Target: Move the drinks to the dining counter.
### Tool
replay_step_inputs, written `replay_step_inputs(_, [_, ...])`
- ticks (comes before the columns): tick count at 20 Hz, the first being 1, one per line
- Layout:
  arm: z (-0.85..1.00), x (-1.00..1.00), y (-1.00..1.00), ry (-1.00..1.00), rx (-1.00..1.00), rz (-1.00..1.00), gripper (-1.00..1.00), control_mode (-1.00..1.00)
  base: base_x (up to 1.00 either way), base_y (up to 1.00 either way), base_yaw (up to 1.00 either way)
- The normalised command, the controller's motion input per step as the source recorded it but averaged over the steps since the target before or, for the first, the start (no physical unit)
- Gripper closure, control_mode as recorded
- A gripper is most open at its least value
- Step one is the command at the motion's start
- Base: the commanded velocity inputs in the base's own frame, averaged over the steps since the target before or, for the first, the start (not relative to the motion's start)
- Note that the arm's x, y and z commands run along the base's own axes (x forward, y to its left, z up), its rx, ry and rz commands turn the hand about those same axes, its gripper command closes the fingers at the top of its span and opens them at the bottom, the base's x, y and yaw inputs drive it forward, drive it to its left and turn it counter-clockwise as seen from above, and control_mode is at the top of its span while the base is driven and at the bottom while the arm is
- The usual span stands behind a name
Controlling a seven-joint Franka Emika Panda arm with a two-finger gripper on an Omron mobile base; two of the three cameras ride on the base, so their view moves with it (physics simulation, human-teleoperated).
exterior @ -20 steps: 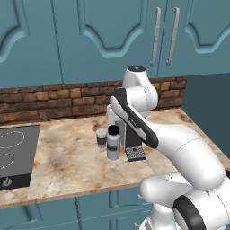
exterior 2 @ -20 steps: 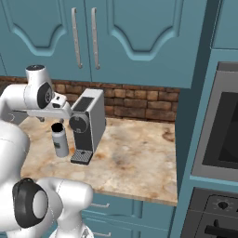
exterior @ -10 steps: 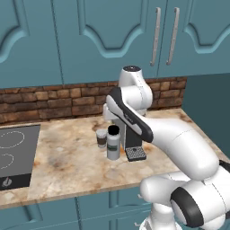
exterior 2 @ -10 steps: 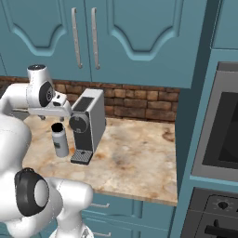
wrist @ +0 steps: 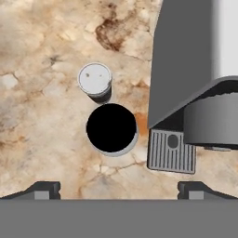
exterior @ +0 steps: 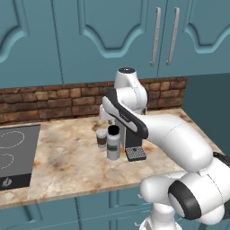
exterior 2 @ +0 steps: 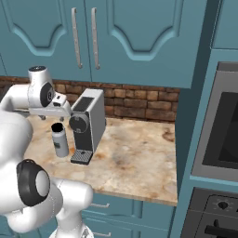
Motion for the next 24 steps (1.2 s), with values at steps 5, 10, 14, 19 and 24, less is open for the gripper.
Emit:
replay_step_inputs(5, [-0.13, 0.15, 0.08, 0.00, 0.00, 0.00, -1.00, -1.00, 0.00, 0.00, 0.00])
replay_step_inputs(10, [-0.11, 0.06, 0.03, 0.00, 0.00, 0.00, -1.00, -1.00, 0.00, 0.00, 0.00])
replay_step_inputs(14, [-0.12, 0.01, 0.00, 0.00, 0.00, 0.00, -1.00, -1.00, 0.00, 0.00, 0.00])
replay_step_inputs(19, [-0.14, 0.01, 0.01, 0.00, 0.00, 0.00, -1.00, -1.00, 0.00, 0.00, 0.00])
replay_step_inputs(24, [-0.12, 0.01, 0.01, 0.00, 0.00, 0.00, -1.00, -1.00, 0.00, 0.00, 0.00])
